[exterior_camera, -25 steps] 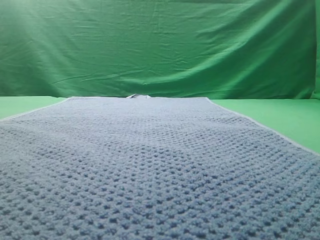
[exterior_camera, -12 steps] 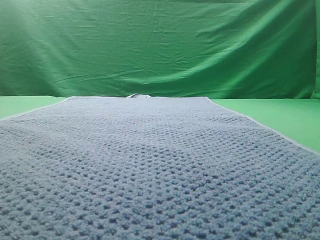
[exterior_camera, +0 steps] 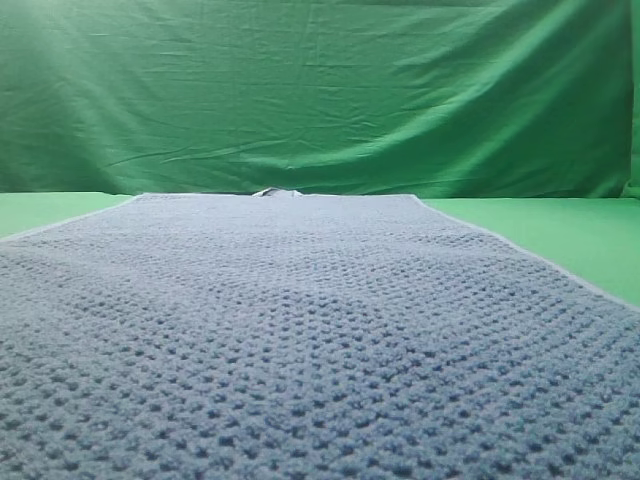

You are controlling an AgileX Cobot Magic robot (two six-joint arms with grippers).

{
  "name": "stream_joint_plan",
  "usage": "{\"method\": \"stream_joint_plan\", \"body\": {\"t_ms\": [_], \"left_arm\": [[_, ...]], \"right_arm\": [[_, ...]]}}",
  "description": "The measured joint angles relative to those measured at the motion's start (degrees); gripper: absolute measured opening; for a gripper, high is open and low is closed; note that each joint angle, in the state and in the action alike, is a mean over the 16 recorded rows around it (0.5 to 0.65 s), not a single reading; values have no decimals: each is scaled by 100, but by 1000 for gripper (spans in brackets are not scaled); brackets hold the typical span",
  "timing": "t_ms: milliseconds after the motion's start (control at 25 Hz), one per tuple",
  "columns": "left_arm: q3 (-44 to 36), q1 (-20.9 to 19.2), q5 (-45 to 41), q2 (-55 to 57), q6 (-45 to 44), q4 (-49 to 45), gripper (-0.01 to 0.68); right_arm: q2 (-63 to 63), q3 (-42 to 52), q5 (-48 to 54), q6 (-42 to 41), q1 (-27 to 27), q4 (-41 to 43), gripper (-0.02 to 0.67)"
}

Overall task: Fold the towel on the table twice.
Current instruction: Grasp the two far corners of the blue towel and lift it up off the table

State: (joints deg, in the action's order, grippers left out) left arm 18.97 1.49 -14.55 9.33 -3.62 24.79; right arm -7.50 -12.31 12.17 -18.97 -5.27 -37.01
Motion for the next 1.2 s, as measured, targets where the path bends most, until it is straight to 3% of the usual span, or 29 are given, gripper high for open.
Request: {"method": "stream_joint_plan", "body": {"t_ms": [360,760,1200], "left_arm": [[474,5,-578,407,0,-186,0],[1511,276,-1909,1670,0,-744,0],[2462,588,-2699,3876,4,-1036,0]], "right_arm": [[-744,-566,235,-463,0,85,0],[-2866,-2154,1633,-1003,-30,524,0],[-5698,-4000,3065,-4,-517,1774,0]]}}
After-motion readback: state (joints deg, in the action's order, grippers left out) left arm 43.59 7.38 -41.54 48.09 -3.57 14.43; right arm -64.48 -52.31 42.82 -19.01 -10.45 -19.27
